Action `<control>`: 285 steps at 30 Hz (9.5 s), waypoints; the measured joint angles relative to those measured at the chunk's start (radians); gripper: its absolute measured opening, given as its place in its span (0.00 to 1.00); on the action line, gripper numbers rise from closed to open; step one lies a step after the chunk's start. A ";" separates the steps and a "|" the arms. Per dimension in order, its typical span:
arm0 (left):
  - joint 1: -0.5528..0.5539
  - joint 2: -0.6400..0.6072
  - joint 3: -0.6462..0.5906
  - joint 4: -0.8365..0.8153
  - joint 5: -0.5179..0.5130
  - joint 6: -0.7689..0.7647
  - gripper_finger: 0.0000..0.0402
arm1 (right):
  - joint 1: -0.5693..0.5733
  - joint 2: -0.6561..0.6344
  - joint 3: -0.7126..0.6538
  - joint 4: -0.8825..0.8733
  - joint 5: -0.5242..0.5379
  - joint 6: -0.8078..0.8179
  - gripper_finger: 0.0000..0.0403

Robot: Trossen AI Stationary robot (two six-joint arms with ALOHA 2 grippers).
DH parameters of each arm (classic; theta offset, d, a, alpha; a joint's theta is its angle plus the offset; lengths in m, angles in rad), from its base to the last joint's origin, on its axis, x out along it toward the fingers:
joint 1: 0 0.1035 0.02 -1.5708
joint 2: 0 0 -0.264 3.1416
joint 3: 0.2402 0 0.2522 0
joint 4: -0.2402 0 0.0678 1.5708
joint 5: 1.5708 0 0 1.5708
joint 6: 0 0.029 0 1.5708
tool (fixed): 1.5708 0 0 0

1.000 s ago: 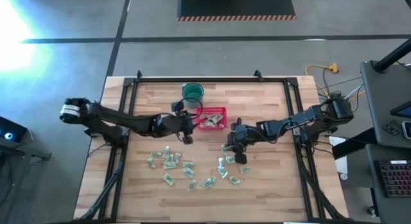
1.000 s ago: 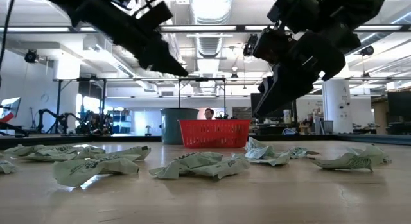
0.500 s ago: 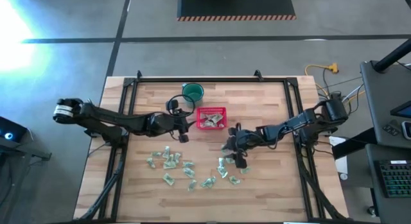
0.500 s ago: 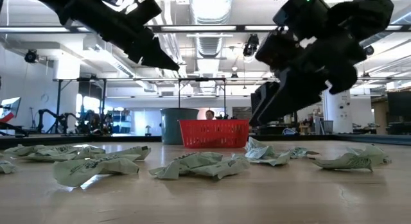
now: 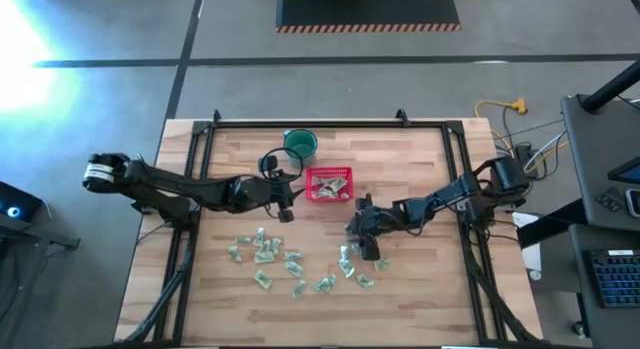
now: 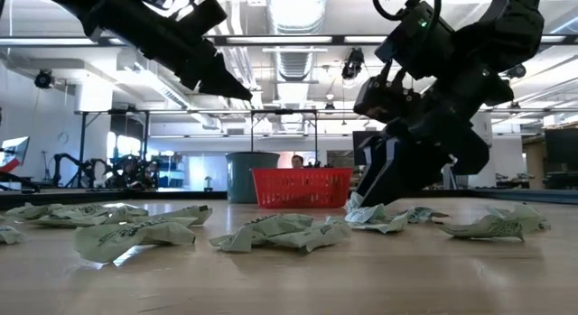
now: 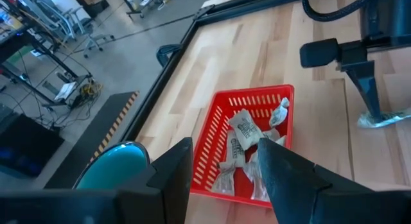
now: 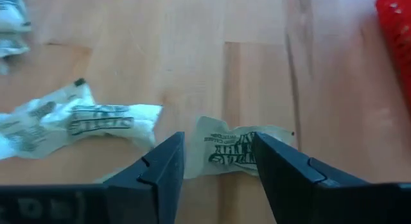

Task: Pick and place items into bin
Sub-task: Put the light green stevia packet into the red bin

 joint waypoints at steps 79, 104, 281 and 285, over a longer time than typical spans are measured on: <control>-0.010 0.001 0.000 -0.362 0.218 -0.144 0.40 | -0.195 -0.143 0.104 -0.073 0.052 -0.219 0.31; -0.087 -0.010 0.012 -0.868 0.529 -0.632 0.40 | -0.195 -0.146 0.105 -0.084 -0.094 -0.316 0.24; -0.107 0.082 0.133 -0.302 0.145 -0.083 0.36 | 0.092 -0.146 0.092 -0.452 -0.087 0.052 0.36; -0.107 0.082 0.131 -0.303 0.145 -0.082 0.36 | 0.092 -0.137 0.084 -0.451 -0.087 0.072 0.41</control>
